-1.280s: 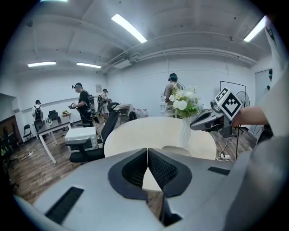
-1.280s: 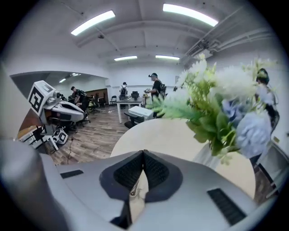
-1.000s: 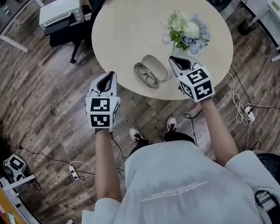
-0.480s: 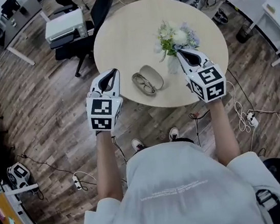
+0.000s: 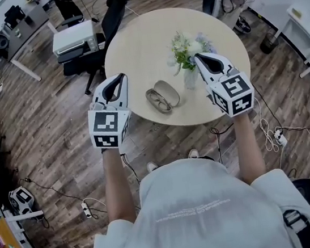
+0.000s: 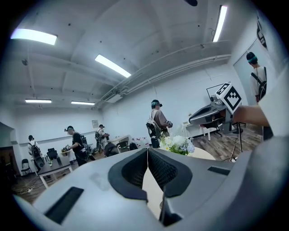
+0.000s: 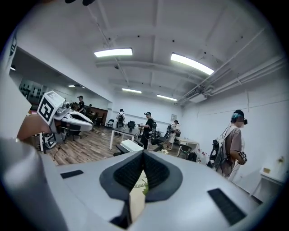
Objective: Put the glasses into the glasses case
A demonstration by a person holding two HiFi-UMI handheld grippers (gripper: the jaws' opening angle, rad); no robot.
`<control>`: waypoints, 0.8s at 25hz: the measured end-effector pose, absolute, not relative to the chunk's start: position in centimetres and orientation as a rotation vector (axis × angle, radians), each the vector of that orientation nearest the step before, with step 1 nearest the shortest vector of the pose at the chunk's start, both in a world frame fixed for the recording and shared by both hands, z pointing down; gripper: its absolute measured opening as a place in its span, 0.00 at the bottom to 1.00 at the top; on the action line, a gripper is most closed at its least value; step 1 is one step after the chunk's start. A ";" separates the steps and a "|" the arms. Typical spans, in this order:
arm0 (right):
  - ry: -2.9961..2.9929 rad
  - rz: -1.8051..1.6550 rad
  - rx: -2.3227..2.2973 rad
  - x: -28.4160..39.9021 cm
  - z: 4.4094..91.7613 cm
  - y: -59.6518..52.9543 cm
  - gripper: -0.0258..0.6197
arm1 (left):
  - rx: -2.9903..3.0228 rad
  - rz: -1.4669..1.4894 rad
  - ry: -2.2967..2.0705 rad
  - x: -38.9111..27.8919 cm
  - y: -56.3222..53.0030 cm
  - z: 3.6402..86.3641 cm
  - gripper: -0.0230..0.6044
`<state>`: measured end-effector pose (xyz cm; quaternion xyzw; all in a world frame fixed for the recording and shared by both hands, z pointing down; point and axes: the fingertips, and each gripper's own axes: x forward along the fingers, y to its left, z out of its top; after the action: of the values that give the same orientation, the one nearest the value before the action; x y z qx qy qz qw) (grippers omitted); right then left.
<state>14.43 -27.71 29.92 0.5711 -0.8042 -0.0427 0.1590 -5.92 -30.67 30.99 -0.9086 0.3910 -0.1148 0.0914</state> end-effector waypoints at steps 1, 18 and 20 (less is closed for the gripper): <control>-2.309 -0.126 1.634 14.3 29.6 -27.7 0.04 | -2.696 -0.331 1.161 -5.9 -30.7 30.6 0.06; -2.293 -0.165 1.645 14.2 28.7 -27.3 0.04 | -2.660 -0.291 1.115 -5.2 -30.4 28.3 0.06; -2.295 -0.161 1.644 14.0 28.9 -27.4 0.04 | -2.662 -0.302 1.109 -5.4 -30.4 28.6 0.06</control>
<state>13.97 -27.42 28.87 0.5743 -0.8016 -0.0562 0.1564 -5.35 -30.44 28.58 -0.9114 0.3797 -0.1033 0.1207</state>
